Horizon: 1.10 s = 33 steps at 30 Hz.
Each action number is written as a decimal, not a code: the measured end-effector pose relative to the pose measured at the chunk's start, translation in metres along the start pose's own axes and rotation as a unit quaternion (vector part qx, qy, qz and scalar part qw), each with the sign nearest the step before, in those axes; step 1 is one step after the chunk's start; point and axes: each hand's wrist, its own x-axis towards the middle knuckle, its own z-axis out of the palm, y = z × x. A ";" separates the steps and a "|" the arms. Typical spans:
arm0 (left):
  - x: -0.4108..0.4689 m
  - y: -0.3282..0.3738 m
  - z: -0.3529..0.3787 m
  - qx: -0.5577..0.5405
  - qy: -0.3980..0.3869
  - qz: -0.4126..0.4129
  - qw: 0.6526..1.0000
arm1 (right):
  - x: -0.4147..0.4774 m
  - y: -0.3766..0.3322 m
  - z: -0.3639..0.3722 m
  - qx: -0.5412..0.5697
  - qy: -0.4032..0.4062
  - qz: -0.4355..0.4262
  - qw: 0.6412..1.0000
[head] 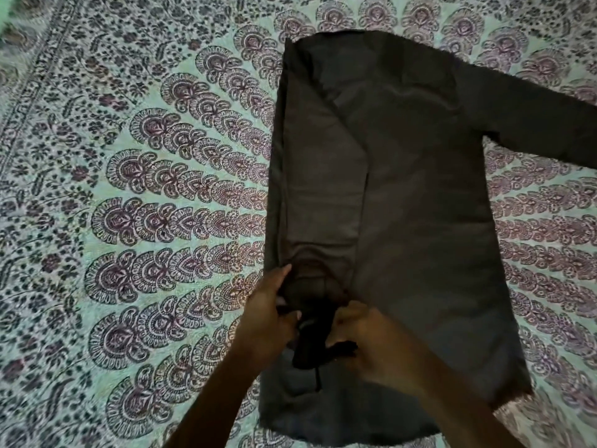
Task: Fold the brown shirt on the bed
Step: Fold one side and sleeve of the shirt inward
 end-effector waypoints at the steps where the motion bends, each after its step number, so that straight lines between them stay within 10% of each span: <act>1: 0.003 -0.003 0.001 0.020 -0.004 0.012 1.000 | -0.002 0.001 0.005 -0.018 -0.001 0.007 1.000; 26: 0.002 -0.006 0.024 0.175 -0.033 0.065 0.982 | -0.052 -0.007 0.044 -0.140 -0.065 -0.026 0.988; 33: -0.004 -0.008 0.022 0.386 -0.013 0.084 0.919 | 0.006 0.019 0.023 -0.188 0.110 -0.106 0.970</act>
